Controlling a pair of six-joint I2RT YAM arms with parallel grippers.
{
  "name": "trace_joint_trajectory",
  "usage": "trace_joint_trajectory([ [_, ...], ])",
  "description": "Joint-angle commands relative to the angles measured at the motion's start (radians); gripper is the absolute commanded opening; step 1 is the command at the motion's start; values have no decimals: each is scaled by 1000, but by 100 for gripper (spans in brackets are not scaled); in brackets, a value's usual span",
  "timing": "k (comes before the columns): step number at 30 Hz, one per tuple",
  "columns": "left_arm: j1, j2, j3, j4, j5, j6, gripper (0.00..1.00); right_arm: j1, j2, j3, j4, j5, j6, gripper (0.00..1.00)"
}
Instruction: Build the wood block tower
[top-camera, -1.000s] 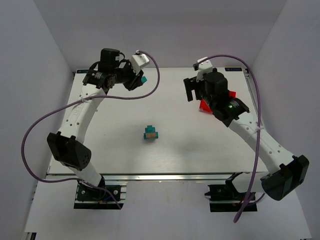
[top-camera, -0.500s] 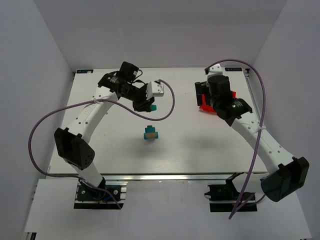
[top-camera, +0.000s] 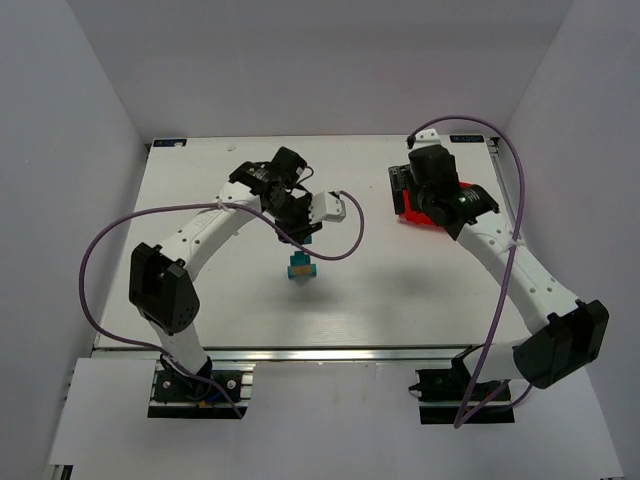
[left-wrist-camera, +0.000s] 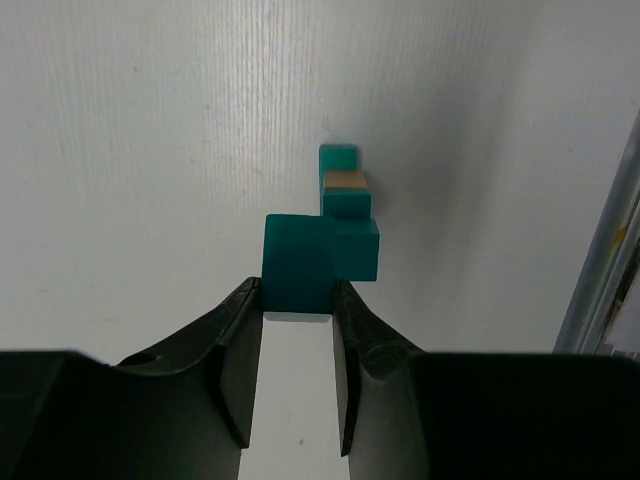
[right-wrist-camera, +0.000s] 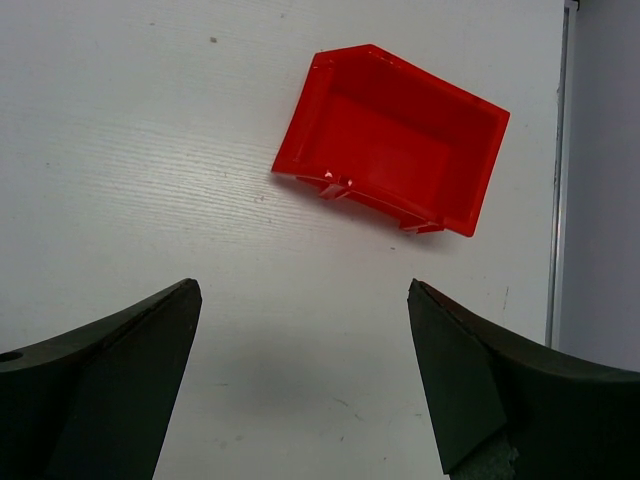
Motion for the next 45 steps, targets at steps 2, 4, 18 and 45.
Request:
trace_joint_trajectory([
  [2,-17,-44,-36,2,-104,-9,0,-2,33,81,-57,28,36,89],
  [4,-17,-68,-51,22,-96,-12,0,-2,42,83,-57,28,42,89],
  [18,-39,-134,-58,20,-22,-57,0,-1,45,81,-68,13,76,89],
  [45,-45,-148,-190,95,-35,-88,0,-2,59,100,-90,27,75,89],
])
